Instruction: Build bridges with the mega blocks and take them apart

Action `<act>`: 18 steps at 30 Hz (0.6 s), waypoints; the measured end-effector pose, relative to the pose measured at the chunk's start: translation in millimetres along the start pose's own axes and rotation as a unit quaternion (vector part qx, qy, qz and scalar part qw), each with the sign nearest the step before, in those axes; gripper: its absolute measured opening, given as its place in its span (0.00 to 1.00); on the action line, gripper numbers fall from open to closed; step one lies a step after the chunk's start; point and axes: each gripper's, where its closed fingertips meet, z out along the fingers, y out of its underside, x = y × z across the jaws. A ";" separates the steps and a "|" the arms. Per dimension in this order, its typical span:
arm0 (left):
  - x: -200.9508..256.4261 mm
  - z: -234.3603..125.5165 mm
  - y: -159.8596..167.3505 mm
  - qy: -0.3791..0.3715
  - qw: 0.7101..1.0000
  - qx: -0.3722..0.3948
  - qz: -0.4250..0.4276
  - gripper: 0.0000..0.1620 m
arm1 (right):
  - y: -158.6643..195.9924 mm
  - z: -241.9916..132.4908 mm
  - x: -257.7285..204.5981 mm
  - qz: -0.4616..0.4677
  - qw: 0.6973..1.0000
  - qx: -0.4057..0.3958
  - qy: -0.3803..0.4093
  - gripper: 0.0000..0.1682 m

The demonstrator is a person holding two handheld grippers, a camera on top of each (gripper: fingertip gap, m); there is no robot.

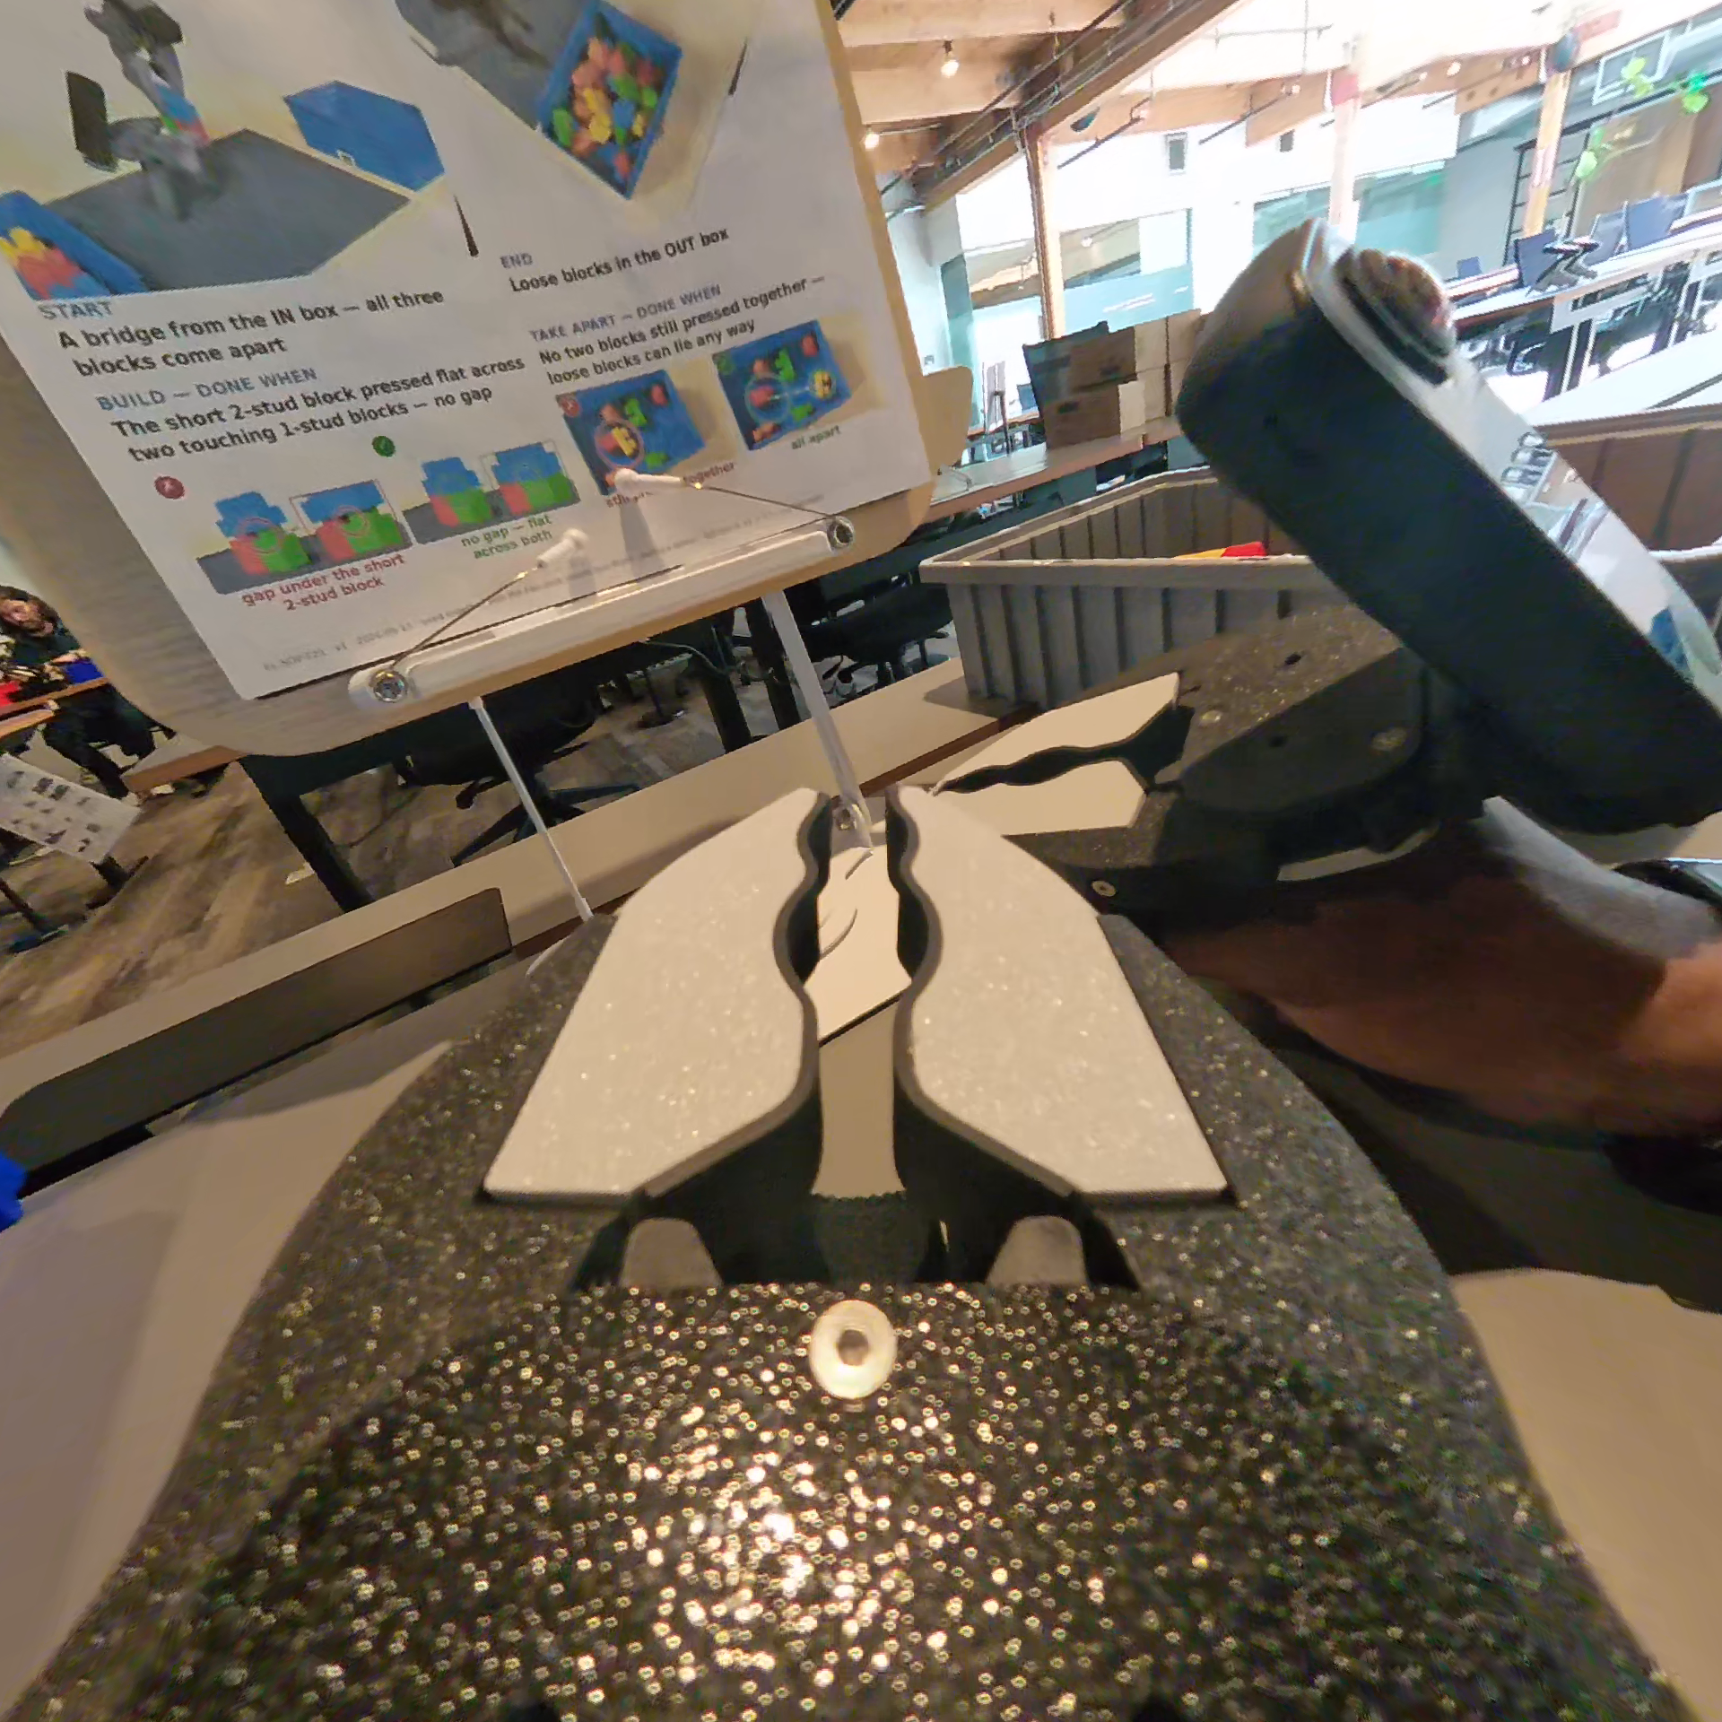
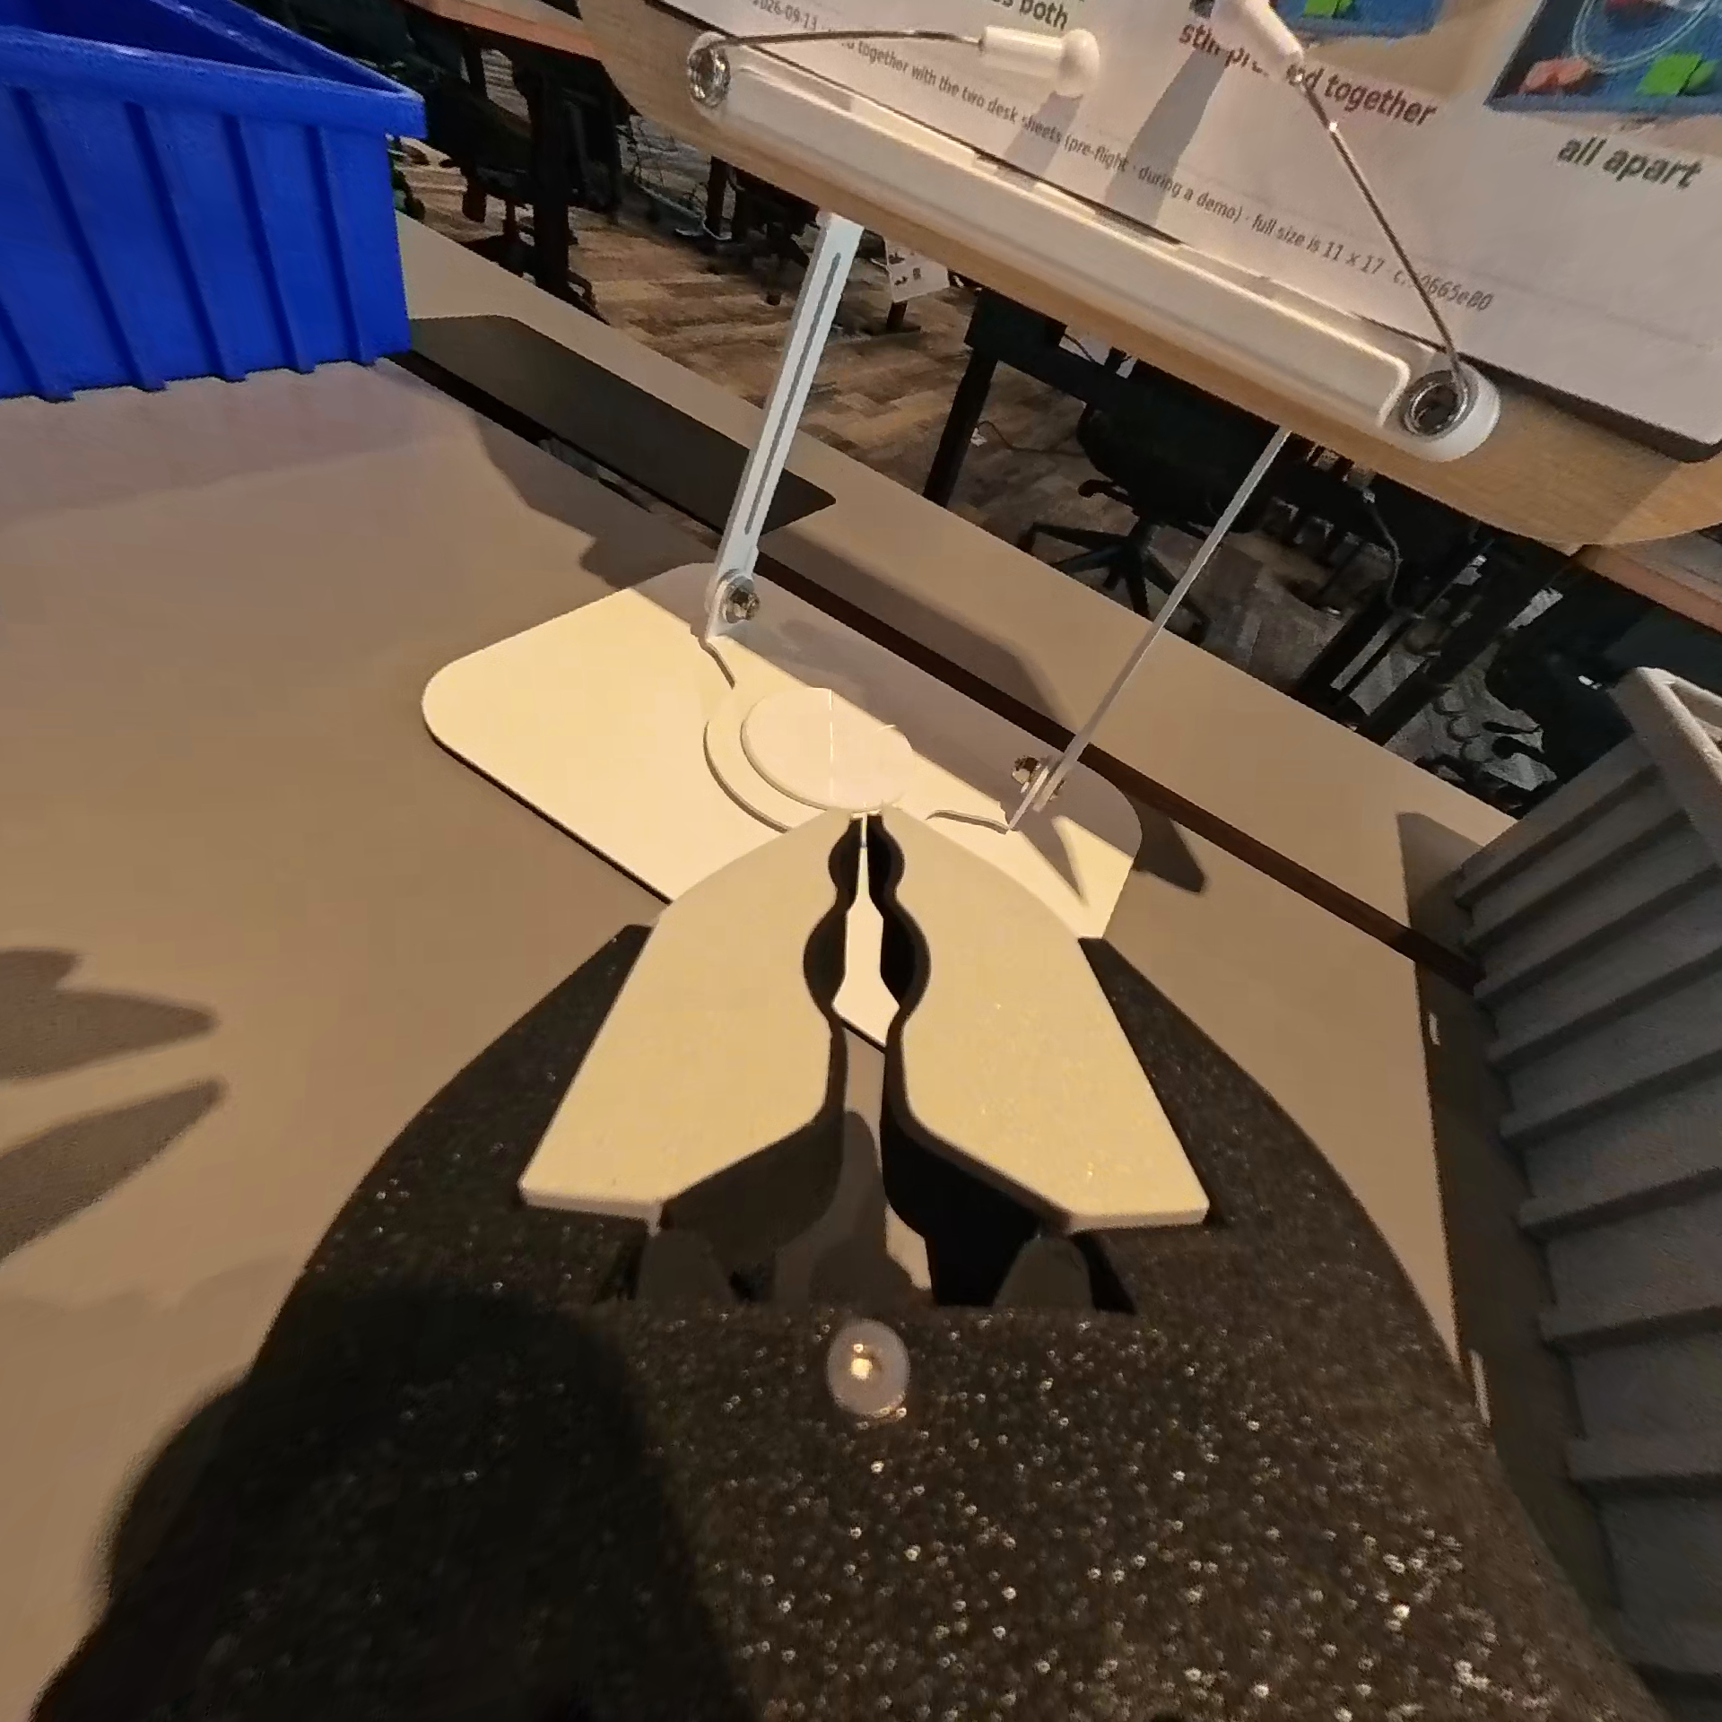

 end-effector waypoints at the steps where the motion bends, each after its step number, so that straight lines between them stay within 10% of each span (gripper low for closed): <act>1: 0.2 0.0 0.2 0.000 1.000 0.000 0.000 0.07 | 0.2 -0.1 0.1 0.000 1.000 0.000 0.000 0.01; 18: 26.6 -3.9 -15.7 0.058 0.997 0.051 -0.007 0.09 | 7.2 0.2 0.8 -0.002 1.000 -0.023 -0.002 0.00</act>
